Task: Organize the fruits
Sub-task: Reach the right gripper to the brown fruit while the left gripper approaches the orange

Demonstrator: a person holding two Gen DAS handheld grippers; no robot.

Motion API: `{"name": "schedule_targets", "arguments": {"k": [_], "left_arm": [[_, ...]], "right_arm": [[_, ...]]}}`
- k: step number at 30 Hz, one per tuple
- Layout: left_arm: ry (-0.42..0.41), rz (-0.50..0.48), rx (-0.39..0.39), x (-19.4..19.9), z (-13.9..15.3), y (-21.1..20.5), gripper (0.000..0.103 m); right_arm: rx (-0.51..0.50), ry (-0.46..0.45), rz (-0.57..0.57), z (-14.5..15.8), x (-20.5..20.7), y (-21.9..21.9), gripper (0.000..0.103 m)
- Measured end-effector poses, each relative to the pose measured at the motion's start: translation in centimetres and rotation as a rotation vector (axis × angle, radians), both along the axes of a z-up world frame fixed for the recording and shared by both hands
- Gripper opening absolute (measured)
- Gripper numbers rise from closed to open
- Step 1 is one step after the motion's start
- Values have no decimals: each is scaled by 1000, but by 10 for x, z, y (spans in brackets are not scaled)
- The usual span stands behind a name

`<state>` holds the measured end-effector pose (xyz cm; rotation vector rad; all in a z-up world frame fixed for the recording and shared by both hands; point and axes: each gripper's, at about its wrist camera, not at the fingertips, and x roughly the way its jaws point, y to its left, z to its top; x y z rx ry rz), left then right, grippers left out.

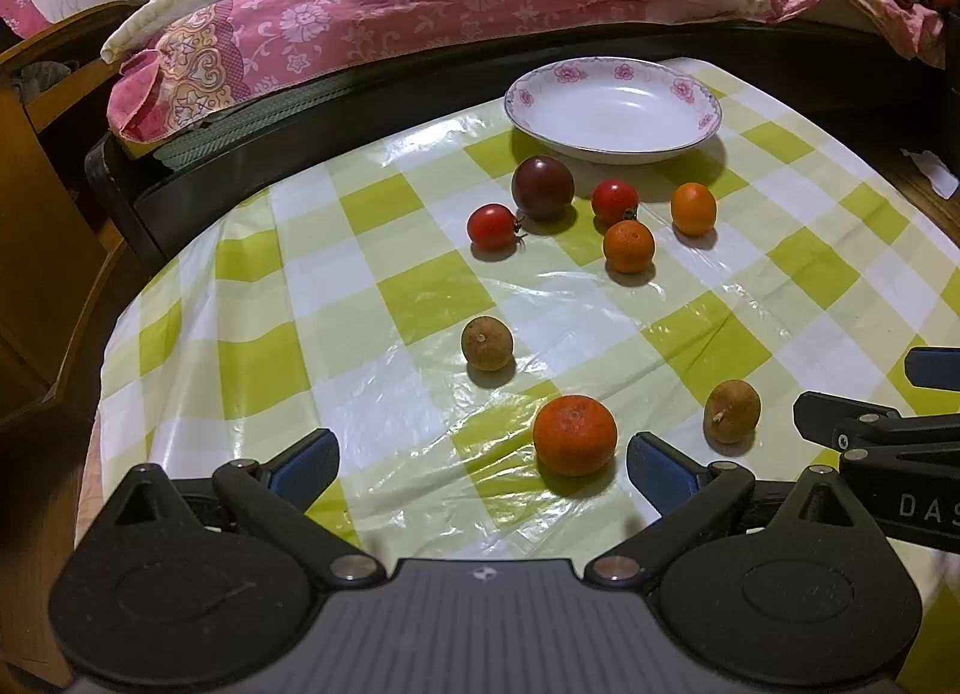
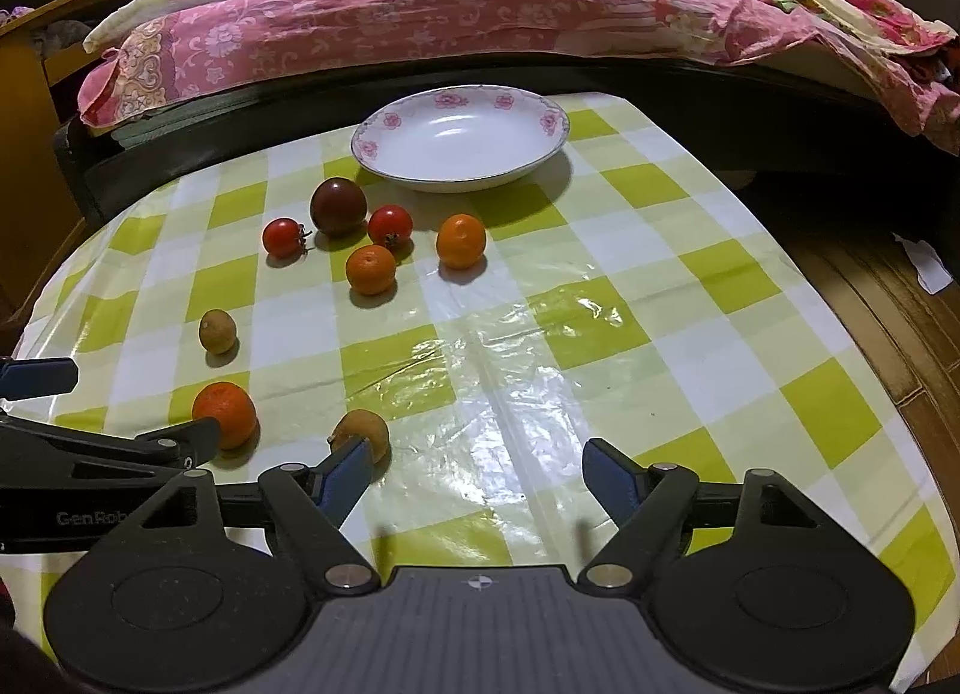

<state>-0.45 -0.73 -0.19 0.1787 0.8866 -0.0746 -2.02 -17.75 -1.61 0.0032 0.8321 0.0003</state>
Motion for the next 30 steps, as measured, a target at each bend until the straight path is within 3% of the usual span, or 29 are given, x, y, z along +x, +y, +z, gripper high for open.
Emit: {"name": "schedule_targets", "arguments": {"k": [20, 30], "left_arm": [[-9, 0, 40, 2, 1, -1, 103], [-21, -41, 74, 3, -1, -4, 103]], "right_arm": [[27, 19, 57, -2, 7, 6, 58], [40, 26, 102, -1, 14, 5, 57]]}}
